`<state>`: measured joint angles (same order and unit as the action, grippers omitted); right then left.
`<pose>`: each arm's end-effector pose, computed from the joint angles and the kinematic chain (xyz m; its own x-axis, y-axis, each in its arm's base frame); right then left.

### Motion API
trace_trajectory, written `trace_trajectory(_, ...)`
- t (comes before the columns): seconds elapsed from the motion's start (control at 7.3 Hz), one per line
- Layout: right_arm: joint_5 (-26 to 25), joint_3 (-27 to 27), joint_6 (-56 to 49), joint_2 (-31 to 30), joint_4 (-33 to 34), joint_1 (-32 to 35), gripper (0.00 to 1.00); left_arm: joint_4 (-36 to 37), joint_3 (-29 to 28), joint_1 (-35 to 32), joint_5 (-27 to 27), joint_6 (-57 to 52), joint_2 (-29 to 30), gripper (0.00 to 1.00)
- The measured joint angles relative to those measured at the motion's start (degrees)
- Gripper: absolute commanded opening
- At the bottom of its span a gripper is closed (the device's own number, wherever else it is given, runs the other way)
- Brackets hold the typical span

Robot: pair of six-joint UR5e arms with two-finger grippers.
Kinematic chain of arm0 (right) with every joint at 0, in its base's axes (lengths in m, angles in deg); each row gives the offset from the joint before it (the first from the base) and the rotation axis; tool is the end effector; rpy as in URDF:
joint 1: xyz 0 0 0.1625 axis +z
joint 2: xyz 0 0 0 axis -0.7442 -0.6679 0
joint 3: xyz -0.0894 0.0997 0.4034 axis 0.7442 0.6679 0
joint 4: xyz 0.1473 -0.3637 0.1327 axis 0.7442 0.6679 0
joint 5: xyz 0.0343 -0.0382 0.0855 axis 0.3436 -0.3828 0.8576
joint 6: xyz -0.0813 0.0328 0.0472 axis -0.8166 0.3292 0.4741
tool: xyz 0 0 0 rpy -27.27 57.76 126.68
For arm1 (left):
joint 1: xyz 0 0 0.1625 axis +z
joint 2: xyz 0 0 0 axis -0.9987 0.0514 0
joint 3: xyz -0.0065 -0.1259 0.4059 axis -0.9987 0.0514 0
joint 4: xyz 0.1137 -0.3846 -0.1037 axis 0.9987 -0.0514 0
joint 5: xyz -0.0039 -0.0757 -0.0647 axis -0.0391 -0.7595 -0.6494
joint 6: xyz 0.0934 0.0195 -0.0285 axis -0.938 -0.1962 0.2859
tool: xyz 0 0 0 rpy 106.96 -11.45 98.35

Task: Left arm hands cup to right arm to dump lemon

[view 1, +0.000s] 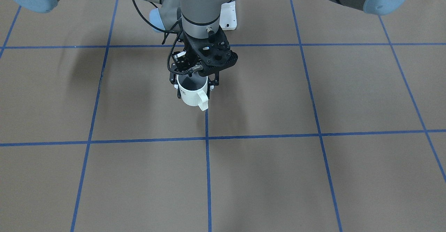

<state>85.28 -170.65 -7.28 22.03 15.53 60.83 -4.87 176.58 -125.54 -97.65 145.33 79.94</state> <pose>-0.6204 -0.3739 0.2101 0.6840 0.0975 0.7229 -0.7282 0.1487 0.6690 0.4946 -0.5004 0.0140 0.6101 -0.4083 -0.6790 0.2446 0.9122 -0.3287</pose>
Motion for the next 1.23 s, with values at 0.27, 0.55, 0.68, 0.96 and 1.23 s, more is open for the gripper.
trace_trajectory(0.27,0.1,-0.1,-0.1,-0.2,-0.1,0.2,0.18,0.0,0.0,0.0,0.0,0.0,0.0,0.43)
trace_trajectory(0.55,0.2,-0.7,-0.2,-0.5,-0.5,0.3,0.18,0.1,-0.1,-0.1,0.0,0.0,-0.1,0.38)
trace_trajectory(0.68,0.3,-0.9,-0.2,-0.5,-0.7,0.3,0.18,0.1,-0.1,-0.1,0.0,0.0,-0.1,0.27)
trace_trajectory(0.96,0.3,-1.0,-0.2,-0.7,-0.9,0.3,0.18,0.1,0.0,-0.2,0.0,0.0,0.0,0.0)
trace_trajectory(1.23,0.3,-1.2,-0.2,-0.8,-0.9,0.3,0.96,0.1,0.2,-0.3,-0.1,0.0,0.1,0.0)
